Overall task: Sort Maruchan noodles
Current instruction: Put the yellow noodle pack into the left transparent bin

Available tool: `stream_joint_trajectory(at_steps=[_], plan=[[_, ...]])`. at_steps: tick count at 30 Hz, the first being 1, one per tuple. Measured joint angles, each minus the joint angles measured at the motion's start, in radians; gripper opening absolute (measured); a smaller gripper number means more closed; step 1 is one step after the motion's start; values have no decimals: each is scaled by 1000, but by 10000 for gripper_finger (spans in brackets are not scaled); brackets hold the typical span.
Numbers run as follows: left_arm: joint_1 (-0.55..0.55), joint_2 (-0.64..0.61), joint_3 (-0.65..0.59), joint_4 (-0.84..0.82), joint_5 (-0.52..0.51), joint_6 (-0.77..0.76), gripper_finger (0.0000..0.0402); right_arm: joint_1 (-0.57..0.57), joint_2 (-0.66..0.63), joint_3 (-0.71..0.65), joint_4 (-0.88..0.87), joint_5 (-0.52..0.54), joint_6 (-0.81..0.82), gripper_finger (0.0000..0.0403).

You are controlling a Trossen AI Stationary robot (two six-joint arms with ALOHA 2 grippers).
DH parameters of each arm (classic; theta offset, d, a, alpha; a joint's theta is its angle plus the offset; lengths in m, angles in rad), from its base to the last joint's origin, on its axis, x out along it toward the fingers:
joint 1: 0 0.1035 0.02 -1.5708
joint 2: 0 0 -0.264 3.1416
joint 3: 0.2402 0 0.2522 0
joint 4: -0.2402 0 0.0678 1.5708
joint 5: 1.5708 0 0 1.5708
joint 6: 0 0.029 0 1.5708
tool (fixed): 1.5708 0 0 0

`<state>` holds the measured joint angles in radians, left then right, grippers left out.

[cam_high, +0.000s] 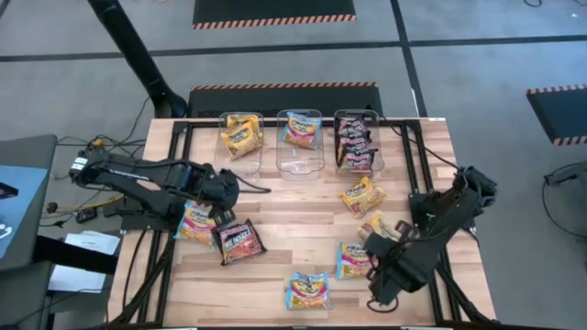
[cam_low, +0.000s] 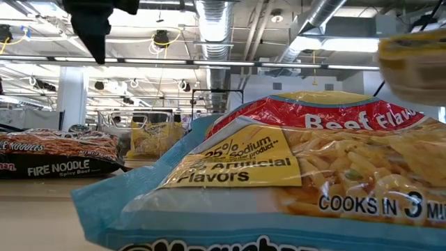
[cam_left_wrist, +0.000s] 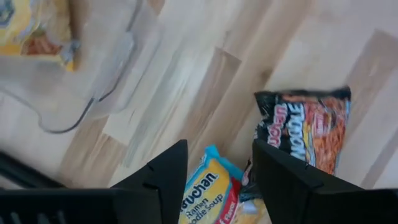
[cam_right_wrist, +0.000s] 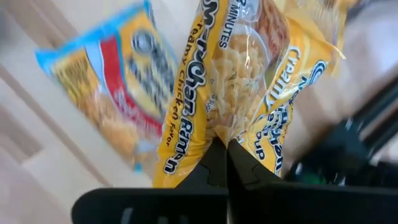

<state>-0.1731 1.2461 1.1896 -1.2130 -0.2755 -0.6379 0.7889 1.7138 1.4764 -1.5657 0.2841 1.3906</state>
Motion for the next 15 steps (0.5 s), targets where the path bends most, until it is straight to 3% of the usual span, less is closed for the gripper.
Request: stream_joint_trajectory(at_steps=[5,15], plan=[[51,0,0,79,17,-76,170,-66,0,30,8,104,-176,3],[149,0,0,472,215,-146,170,-180,0,71,80,356,-617,3]])
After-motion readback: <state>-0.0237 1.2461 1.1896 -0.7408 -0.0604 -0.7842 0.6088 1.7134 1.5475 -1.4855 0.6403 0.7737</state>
